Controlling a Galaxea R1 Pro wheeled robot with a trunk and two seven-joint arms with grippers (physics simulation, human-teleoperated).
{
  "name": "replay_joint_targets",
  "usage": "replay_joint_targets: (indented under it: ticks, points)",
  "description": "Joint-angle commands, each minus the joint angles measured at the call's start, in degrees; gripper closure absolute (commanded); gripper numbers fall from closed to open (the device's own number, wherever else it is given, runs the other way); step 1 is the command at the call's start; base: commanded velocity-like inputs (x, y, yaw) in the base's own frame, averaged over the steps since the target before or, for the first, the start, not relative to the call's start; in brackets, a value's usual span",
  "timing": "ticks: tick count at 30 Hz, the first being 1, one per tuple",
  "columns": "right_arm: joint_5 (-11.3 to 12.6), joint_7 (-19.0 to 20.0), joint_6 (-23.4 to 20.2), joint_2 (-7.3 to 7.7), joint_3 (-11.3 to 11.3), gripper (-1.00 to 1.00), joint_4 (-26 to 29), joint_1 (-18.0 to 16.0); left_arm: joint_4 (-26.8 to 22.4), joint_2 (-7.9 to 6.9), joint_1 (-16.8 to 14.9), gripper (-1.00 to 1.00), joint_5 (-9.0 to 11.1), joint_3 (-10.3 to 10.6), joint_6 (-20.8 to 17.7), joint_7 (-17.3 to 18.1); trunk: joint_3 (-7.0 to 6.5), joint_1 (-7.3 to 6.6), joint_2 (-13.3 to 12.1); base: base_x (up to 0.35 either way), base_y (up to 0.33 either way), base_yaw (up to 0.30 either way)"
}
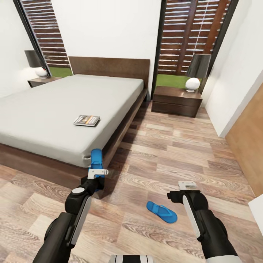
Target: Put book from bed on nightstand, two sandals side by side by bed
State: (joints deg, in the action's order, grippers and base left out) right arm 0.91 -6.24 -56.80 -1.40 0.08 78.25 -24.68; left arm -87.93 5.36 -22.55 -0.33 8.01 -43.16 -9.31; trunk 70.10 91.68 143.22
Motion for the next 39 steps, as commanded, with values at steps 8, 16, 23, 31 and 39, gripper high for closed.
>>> replay_joint_targets:
  ticks: [8, 16, 23, 31, 39]
  points:
    - [0.1, -0.3, -0.2, -0.01, 0.0, -1.0, 0.1, 0.0, 0.0, 0.08, 0.0, 1.0, 0.0, 0.2, -0.3, -0.1, -0.4, -0.01, 0.0, 0.213, -0.17, 0.233]
    - [0.1, -0.3, -0.2, -0.01, 0.0, -1.0, 0.1, 0.0, 0.0, 0.08, 0.0, 1.0, -0.1, 0.2, -0.3, -0.1, -0.67, -0.01, 0.0, 0.235, -0.23, 0.254]
    - [0.1, -0.3, -0.2, -0.01, 0.0, -1.0, 0.1, 0.0, 0.0, 0.07, 0.0, 1.0, -0.2, 0.2, -0.3, -0.1, -0.68, -0.01, 0.0, 0.234, -0.245, 0.282]
    - [0.2, -0.4, -0.2, -0.05, 0.0, -1.0, -0.2, 0.0, 0.0, 0.01, 0.0, 1.0, -0.3, -0.1, -0.3, -0.1, -0.68, -0.01, 0.0, 0.057, -0.272, 0.086]
    - [-0.1, -1.6, -1.5, -0.27, 0.2, -1.0, 1.0, -1.6, -1.6, -0.12, -1.7, 1.0, 0.4, 1.3, -1.9, -1.9, -0.68, -0.01, 0.0, 0.0, -0.005, 0.0]
